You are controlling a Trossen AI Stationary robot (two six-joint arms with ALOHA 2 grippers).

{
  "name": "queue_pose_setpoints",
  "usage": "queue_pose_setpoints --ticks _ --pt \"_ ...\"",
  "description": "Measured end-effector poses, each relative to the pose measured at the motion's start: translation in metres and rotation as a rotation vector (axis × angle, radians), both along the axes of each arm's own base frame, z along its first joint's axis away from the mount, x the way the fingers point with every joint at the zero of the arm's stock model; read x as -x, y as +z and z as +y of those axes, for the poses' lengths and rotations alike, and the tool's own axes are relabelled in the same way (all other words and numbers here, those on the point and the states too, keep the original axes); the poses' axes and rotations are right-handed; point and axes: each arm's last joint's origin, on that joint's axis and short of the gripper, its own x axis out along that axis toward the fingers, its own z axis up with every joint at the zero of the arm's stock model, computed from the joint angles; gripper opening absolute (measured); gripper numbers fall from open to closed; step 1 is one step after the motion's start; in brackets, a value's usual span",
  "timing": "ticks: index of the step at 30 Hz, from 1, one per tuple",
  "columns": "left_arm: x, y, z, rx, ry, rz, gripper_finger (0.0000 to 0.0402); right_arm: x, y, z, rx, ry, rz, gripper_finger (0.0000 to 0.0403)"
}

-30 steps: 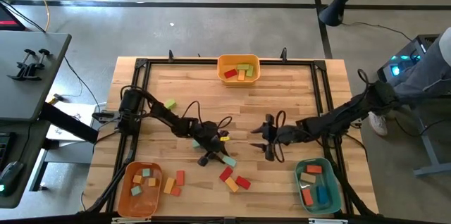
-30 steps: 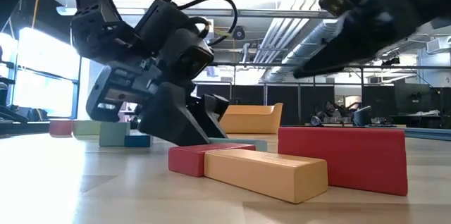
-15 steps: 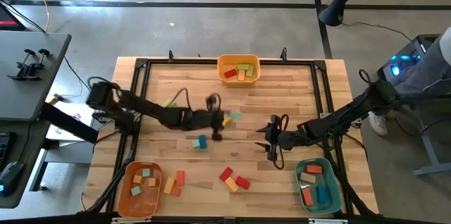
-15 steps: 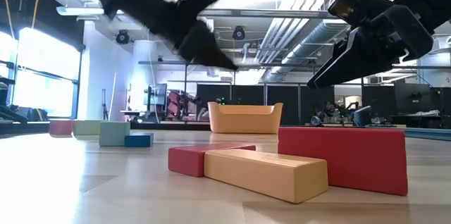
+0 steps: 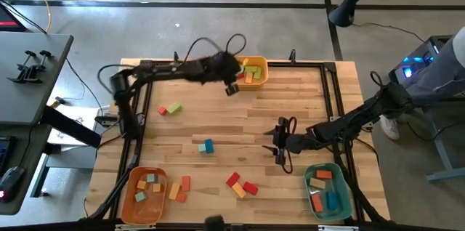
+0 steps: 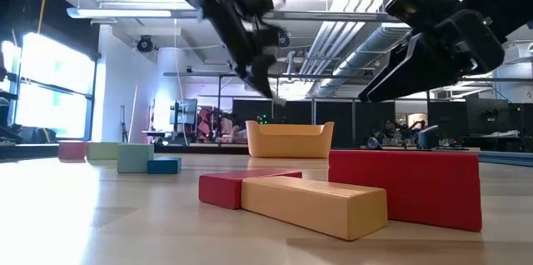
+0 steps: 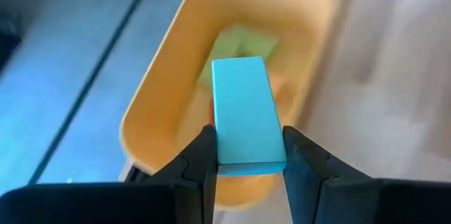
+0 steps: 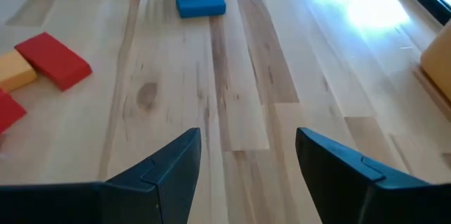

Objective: Sort blocks by size
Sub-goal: Put the small light blue rectangle block into the yellow bin, then put the light blue square block into the orange bin

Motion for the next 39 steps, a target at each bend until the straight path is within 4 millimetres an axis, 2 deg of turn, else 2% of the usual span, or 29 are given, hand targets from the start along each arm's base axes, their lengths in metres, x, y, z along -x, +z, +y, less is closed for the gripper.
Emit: queue_pose_setpoints --ticks 6,10,14,24,27,30,33,35,39 --pt "-0.016 -0.022 0.052 0.071 0.086 0.128 0.0111 -0.001 0.000 -0.003 -0.024 -0.029 -0.007 0.0227" --pt "-0.020 -0.037 0.074 0.089 0.118 0.169 0.0128 -0.001 0.000 -0.003 -0.046 -0.043 -0.009 0.0227" --pt "-0.018 -0.044 0.085 0.084 0.119 0.187 0.0139 -0.001 0.000 -0.003 -0.059 -0.052 -0.012 0.0227" --pt "-0.010 -0.044 0.098 0.171 0.105 0.126 0.0175 -0.001 0.000 -0.003 -0.053 -0.048 -0.009 0.0227" --pt "-0.007 -0.036 0.099 0.212 0.098 0.084 0.0174 -0.001 0.000 -0.003 -0.042 -0.043 -0.005 0.0227" --pt "-0.007 -0.016 0.091 0.245 0.034 0.003 0.0166 -0.001 0.000 -0.003 -0.034 -0.040 -0.003 0.0227" --pt "-0.010 -0.002 0.067 0.288 -0.056 -0.062 0.0156 -0.001 0.000 -0.003 -0.021 -0.046 -0.007 0.0227" --pt "-0.011 0.003 0.042 0.288 -0.121 -0.089 0.0148 -0.001 0.000 -0.004 -0.010 -0.063 -0.014 0.0227" --pt "-0.007 0.008 -0.023 0.261 -0.228 -0.184 0.0132 -0.001 0.000 -0.004 -0.009 -0.079 -0.021 0.0227"
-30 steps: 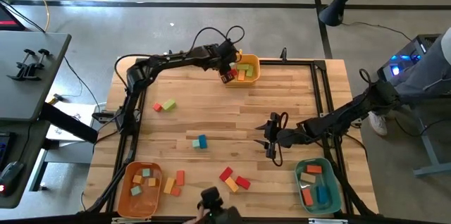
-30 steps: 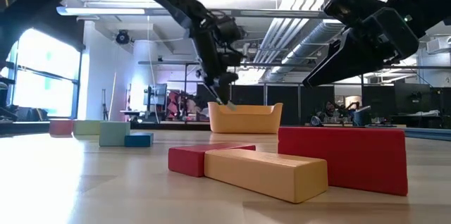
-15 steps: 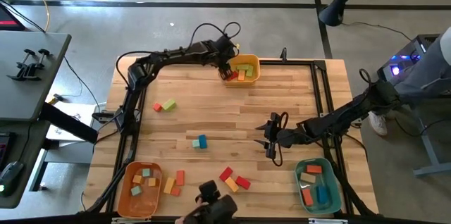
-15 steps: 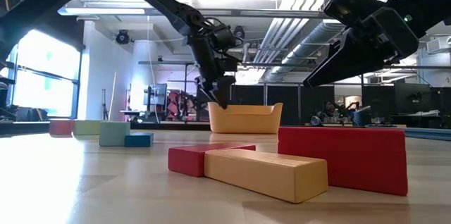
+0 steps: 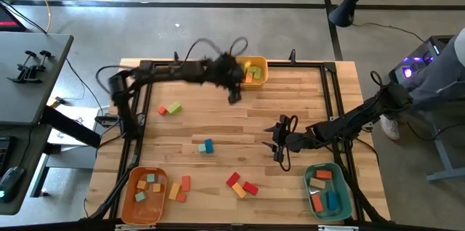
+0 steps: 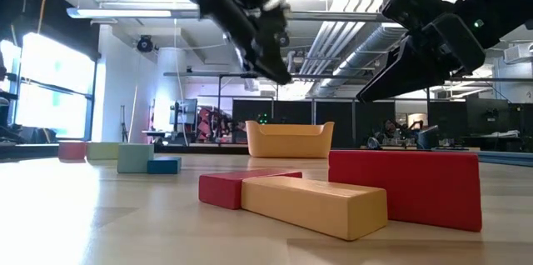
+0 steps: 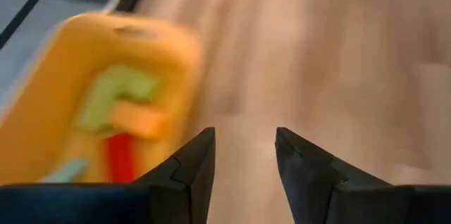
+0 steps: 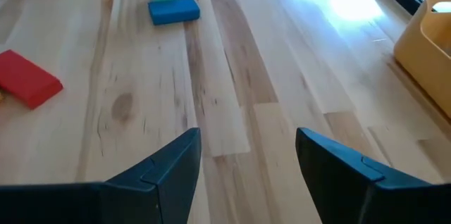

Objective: Sort blocks by size
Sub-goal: Put the light blue square block into the orange bin

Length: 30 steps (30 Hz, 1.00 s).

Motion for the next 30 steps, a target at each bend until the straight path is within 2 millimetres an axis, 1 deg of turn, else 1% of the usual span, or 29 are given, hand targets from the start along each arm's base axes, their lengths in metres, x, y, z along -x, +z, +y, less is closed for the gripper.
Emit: queue_pose_setpoints --ticks 3,6,10,12,15,21,23,26,28,30 --pt "0.014 -0.003 -0.049 0.018 -0.028 -0.101 0.0123 -0.001 0.001 0.000 -0.003 0.000 -0.012 0.0227" --pt "0.034 -0.004 -0.096 -0.024 -0.009 -0.189 0.0117 -0.002 0.003 0.001 0.016 0.017 -0.025 0.0227" --pt "0.062 -0.013 -0.146 -0.116 0.046 -0.250 0.0113 -0.005 0.007 0.000 0.050 0.043 -0.061 0.0227" --pt "0.071 -0.016 -0.165 -0.151 0.069 -0.307 0.0113 -0.007 0.009 0.000 0.069 0.061 -0.083 0.0227" --pt "0.077 -0.015 -0.188 -0.168 0.077 -0.398 0.0113 -0.010 0.013 -0.003 0.098 0.091 -0.118 0.0227" --pt "0.088 -0.016 -0.231 -0.130 0.008 -0.428 0.0113 -0.016 0.018 -0.011 0.068 0.129 -0.166 0.0227" --pt "0.093 -0.016 -0.245 -0.113 0.019 -0.444 0.0113 -0.017 0.018 -0.013 0.054 0.147 -0.164 0.0227" --pt "0.103 -0.016 -0.265 -0.146 0.070 -0.469 0.0113 -0.017 0.019 -0.014 0.030 0.158 -0.171 0.0227" --pt "0.109 -0.013 -0.278 -0.169 0.092 -0.487 0.0113 -0.018 0.020 -0.013 0.004 0.173 -0.186 0.0227" --pt "0.113 -0.003 -0.291 -0.161 0.104 -0.527 0.0113 -0.018 0.021 -0.010 -0.024 0.225 -0.197 0.0227"
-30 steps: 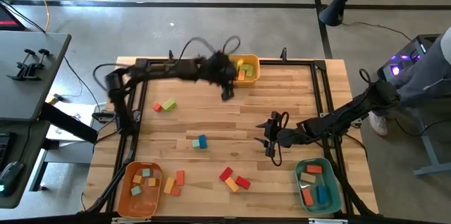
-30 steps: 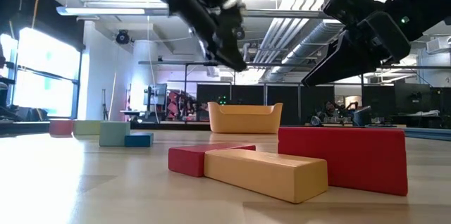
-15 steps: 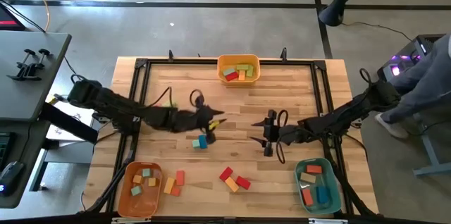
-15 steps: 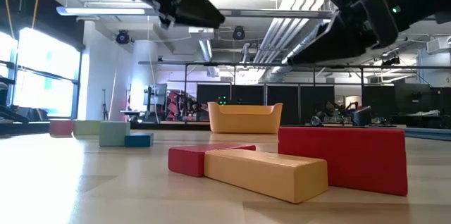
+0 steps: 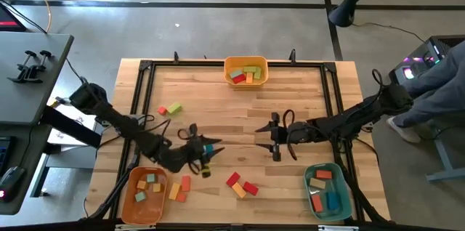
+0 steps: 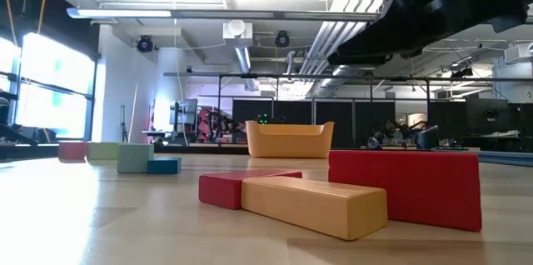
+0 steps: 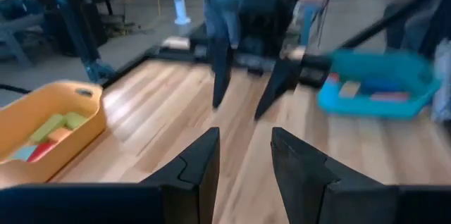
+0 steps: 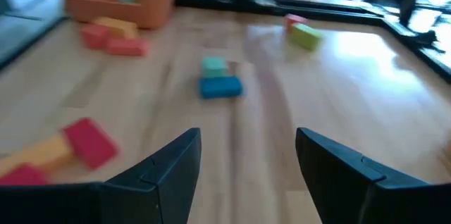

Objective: Sort blocks by size
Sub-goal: Put the light blue square block into the orange bin

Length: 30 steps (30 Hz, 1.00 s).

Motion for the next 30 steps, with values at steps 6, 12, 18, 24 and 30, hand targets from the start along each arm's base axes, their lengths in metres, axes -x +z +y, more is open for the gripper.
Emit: queue_pose_setpoints --ticks 6,12,18,24,30 --pt "0.011 0.022 -0.030 -0.020 -0.066 -0.013 0.0113 0.001 0.002 0.007 -0.027 0.079 -0.016 0.0227" --pt "0.023 0.015 -0.040 0.111 -0.151 0.148 0.0113 0.001 0.002 0.007 -0.027 0.078 -0.018 0.0227" --pt "0.030 -0.013 -0.024 0.452 -0.021 0.407 0.0113 0.001 0.002 0.007 -0.028 0.078 -0.017 0.0227" --pt "0.033 -0.040 -0.008 0.525 0.199 0.611 0.0119 0.001 0.002 0.007 -0.029 0.078 -0.017 0.0227" --pt "0.029 -0.056 -0.006 0.477 0.199 0.726 0.0170 0.000 0.002 0.006 -0.027 0.076 -0.017 0.0227"
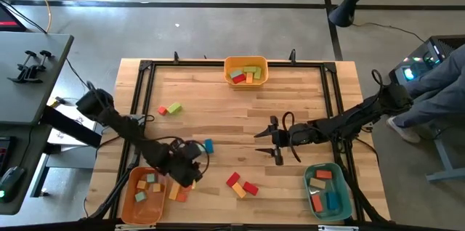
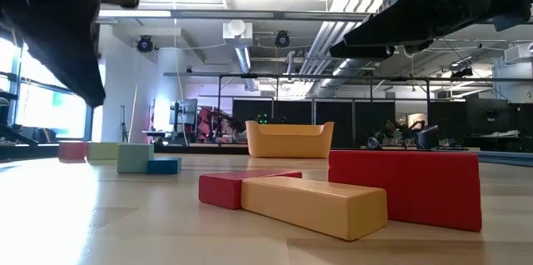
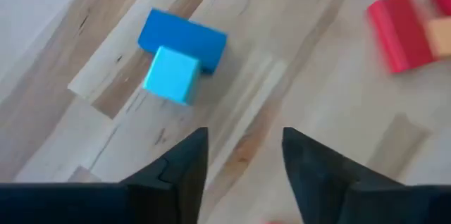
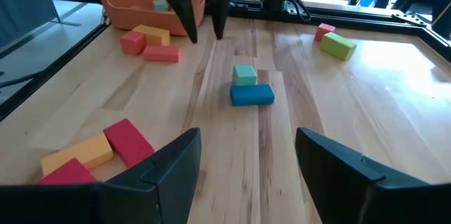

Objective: Sort blocks by size
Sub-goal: Put the light blue square block into the orange bin

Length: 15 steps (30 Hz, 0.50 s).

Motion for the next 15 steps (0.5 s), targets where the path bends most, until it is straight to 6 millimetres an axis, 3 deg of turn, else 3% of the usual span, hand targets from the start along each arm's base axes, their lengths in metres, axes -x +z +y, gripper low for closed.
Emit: queue_pose_setpoints --ticks 8,15 --pt "0.000 -0.020 0.012 -0.151 -0.061 0.179 0.0257 0.000 0.000 0.000 0.005 0.002 0.003 0.0227" --pt "-0.003 -0.045 0.028 -0.229 -0.123 0.182 0.0266 0.000 -0.001 0.000 0.006 0.004 0.009 0.0227"
